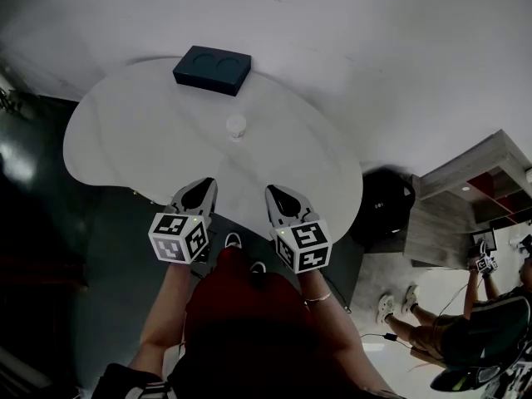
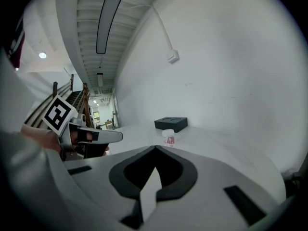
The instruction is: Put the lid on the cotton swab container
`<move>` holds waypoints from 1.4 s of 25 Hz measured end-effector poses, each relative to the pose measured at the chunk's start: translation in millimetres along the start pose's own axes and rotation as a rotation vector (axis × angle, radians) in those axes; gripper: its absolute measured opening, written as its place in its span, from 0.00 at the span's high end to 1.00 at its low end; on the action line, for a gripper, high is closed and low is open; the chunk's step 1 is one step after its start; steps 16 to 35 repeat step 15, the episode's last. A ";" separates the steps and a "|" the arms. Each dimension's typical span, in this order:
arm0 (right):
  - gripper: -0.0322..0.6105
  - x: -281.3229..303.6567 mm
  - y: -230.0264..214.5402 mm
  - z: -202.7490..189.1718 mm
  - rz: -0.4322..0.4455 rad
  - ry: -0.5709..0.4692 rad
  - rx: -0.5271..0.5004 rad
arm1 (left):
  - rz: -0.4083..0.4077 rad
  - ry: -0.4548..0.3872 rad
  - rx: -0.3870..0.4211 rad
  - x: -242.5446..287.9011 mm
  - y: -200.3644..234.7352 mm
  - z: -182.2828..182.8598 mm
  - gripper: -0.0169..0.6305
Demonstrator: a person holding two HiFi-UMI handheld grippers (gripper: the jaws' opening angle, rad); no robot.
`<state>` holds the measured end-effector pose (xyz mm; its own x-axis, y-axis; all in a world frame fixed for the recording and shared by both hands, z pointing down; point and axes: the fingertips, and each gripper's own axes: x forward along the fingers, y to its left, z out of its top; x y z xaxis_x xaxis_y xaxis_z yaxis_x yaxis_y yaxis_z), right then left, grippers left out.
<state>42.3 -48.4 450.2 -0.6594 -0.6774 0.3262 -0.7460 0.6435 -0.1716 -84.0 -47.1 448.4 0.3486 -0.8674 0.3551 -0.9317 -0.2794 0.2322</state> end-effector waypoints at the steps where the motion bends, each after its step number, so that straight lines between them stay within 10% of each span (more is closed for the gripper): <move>1: 0.93 -2.0 1.7 -0.7 0.000 0.000 -0.002 | 0.001 -0.003 0.002 -2.6 -1.0 -0.5 0.92; 35: 0.93 -28.7 21.4 1.4 0.007 -0.020 -0.019 | 0.018 -0.016 0.034 -37.6 -14.5 -10.0 0.92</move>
